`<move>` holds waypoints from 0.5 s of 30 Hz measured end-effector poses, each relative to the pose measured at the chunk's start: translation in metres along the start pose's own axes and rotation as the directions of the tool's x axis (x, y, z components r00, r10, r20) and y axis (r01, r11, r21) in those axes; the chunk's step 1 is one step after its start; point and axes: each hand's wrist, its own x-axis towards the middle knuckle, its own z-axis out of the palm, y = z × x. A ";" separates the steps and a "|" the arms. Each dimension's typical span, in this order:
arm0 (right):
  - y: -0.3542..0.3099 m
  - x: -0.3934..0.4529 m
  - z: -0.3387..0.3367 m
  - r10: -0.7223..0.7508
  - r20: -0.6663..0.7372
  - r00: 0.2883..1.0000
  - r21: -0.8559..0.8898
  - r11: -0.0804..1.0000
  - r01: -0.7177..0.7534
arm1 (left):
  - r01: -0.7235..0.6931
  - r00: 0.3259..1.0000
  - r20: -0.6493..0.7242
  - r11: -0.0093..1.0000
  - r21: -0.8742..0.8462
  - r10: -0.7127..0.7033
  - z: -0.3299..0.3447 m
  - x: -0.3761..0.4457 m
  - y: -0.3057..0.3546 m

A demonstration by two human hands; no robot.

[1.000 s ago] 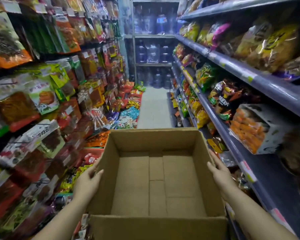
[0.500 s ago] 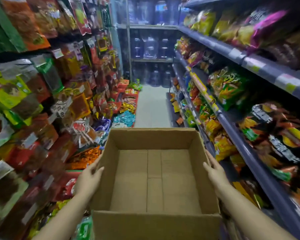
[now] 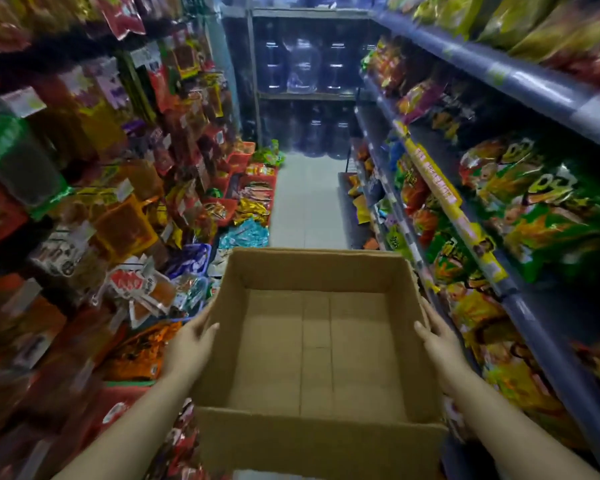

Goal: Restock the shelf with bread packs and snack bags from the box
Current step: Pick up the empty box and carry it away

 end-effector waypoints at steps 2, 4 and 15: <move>0.000 0.041 0.008 -0.020 0.014 1.000 -0.001 1.000 0.020 | 0.004 1.000 0.001 1.000 -0.011 -0.004 0.020 0.033 0.011; 0.001 0.079 0.017 -0.028 0.020 0.999 -0.032 0.999 0.029 | 0.018 1.000 -0.001 1.000 -0.021 -0.018 0.041 0.067 0.018; 0.113 0.249 0.100 0.090 0.048 0.995 -0.350 0.934 -0.068 | 0.107 0.992 0.054 0.991 0.081 -0.111 0.175 0.221 -0.049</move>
